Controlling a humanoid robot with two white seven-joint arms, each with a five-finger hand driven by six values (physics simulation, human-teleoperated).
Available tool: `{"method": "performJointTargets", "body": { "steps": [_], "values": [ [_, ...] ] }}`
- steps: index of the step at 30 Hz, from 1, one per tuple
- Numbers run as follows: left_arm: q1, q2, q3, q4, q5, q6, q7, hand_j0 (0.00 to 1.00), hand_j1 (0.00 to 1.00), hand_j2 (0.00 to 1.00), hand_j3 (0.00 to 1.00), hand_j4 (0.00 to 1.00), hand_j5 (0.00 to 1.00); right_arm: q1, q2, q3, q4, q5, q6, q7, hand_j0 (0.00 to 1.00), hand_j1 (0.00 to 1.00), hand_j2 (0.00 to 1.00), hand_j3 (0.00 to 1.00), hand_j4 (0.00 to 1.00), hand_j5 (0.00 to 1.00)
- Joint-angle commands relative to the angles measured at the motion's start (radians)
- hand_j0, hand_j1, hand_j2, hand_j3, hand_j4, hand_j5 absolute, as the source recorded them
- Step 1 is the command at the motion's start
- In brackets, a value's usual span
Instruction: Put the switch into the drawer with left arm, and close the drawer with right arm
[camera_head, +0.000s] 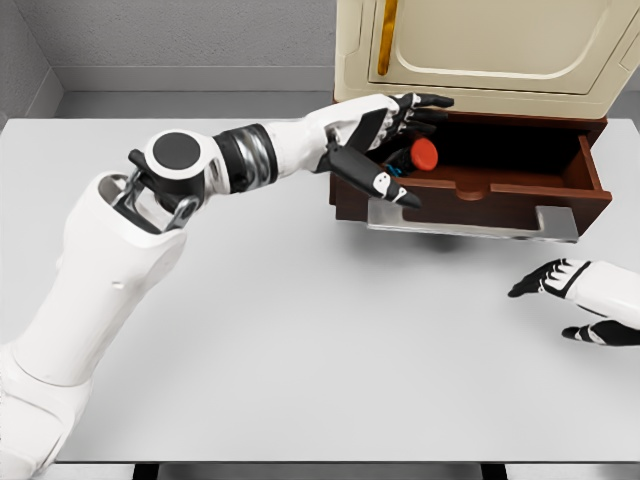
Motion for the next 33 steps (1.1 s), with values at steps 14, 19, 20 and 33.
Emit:
{"method": "performJointTargets", "body": {
  "steps": [14,19,20,33],
  "values": [
    [0.057,0.317,0.063,-0.126,0.287,-0.359,-0.121,1.00,1.00,1.00,1.00,1.00,1.00,0.005,-0.098,0.006,0.000,-0.028,0.001,-0.016,0.79,0.79,0.79,0.79,0.79,0.79],
    [0.198,0.383,0.276,-0.126,0.298,-0.485,-0.121,1.00,1.00,1.00,1.00,1.00,1.00,0.009,-0.109,0.003,0.000,-0.031,0.001,-0.025,0.80,0.80,0.80,0.80,0.80,0.80],
    [0.233,0.398,0.319,-0.126,0.298,-0.525,-0.121,1.00,1.00,1.00,1.00,1.00,1.00,0.009,-0.107,0.001,0.000,-0.031,0.001,-0.045,0.80,0.80,0.80,0.80,0.80,0.80],
    [0.778,0.381,0.772,0.011,-0.027,-1.051,-0.121,1.00,1.00,1.00,1.00,1.00,1.00,-0.002,-0.092,0.000,0.001,-0.031,0.001,-0.091,0.71,0.71,0.71,0.71,0.71,0.71]
  ]
}}
